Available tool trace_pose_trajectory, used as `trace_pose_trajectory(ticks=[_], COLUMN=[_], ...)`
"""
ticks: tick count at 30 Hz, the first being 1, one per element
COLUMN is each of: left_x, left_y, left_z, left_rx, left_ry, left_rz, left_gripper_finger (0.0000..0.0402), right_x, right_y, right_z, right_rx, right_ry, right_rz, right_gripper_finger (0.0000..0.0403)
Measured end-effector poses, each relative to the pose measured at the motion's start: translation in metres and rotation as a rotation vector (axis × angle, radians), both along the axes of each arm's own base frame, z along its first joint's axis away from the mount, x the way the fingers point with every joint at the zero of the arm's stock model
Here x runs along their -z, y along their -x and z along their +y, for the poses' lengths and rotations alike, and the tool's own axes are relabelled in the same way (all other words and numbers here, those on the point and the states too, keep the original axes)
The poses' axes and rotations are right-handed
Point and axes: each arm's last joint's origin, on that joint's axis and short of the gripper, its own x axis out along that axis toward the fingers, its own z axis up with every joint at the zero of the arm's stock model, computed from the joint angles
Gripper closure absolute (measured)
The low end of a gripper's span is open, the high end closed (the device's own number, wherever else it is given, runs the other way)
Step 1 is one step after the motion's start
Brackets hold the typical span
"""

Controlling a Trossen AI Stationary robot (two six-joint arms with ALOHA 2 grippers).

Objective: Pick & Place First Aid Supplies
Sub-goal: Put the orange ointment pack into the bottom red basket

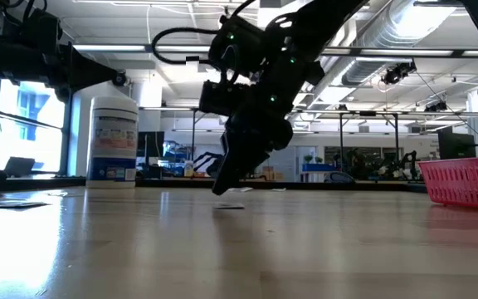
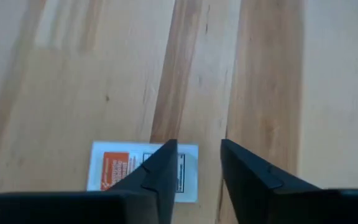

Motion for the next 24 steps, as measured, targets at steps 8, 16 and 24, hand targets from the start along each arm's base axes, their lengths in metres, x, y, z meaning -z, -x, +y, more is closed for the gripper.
trace_pose_trajectory(ticks=[8,16,24], left_x=[0.000,0.000,0.000], left_y=[0.000,0.000,0.000], left_z=[0.000,0.000,0.000], left_rx=[-0.001,-0.001,-0.001], left_ry=[-0.002,-0.002,-0.002], left_rz=[0.000,0.000,0.000], left_gripper_finger=[0.0401,0.0401,0.0401], right_x=[0.025,0.028,0.031], right_y=[-0.003,0.001,0.002], right_z=[0.000,-0.002,-0.004], right_rx=[-0.042,-0.033,0.000], right_ry=[0.021,0.122,0.186], right_rz=[0.052,0.100,0.116], right_gripper_finger=[0.0286,0.0351,0.0400])
